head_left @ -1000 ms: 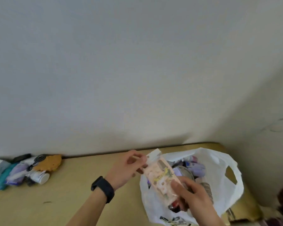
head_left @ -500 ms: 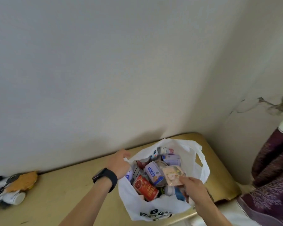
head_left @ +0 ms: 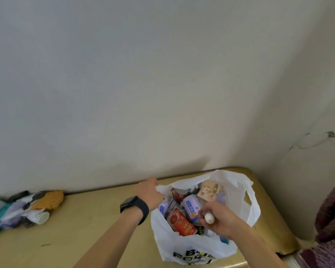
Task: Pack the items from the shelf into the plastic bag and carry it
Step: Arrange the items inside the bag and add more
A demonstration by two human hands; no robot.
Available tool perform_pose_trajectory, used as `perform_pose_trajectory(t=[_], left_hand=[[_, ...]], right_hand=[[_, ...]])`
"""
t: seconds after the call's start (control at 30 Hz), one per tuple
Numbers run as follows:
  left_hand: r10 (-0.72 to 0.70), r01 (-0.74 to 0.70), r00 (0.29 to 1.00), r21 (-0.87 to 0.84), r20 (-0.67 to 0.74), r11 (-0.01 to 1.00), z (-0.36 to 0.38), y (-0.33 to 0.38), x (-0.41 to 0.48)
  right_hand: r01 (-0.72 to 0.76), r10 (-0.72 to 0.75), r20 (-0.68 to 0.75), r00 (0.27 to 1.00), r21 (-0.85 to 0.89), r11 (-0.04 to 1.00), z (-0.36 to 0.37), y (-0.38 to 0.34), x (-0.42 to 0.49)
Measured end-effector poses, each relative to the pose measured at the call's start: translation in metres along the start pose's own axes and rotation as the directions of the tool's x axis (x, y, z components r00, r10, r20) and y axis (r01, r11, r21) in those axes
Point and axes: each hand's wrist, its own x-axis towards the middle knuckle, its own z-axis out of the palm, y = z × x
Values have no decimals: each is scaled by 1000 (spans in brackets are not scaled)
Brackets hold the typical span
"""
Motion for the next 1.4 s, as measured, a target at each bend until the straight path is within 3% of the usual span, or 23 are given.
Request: perform_pose_trajectory(t=[0.1,0.2,0.3,0.43,0.6,0.73,0.8,0.93,1.07,1.27,1.4], left_hand=[[-36,36,999,-7,7,999,1,-11,-7],[-32,32,999,-15,0,999,0,-17,-14],[-46,45,999,-40,-15,998,0,-23,-23],[-45,42,998,-67,-37,997,1,-32,-31],[-27,23,999,-82,-44,996,4,-38,-28],[25,-27,999,-96,-27,995,3,-40,-26],[52,-51,999,-137,7,989,-5,-42,-25],[42,-33,999,-290,27,956,-16,-59,-26],[-72,60,997,-273,-35,960,-22,-107,-32],[-214,223,971,84,-106,971,-31,-198,-54],[-342,362,927,127,-157,924,-35,-255,-79]], right_hand=[[18,-4,41,999,-346,938,22,8,11],[-8,23,24,999,-495,869,47,16,17],[2,13,32,999,-431,903,69,22,30],[161,-184,-13,983,-426,890,72,24,65],[135,-169,-79,982,-320,938,69,20,71],[182,-188,5,982,-268,946,67,18,55],[288,-290,36,956,-279,916,68,13,31],[603,-614,167,772,-496,624,74,4,-32],[728,-733,354,581,-628,274,101,2,-78],[708,-658,638,399,-671,-221,154,20,-59],[675,-440,782,441,-612,-412,206,45,-26]])
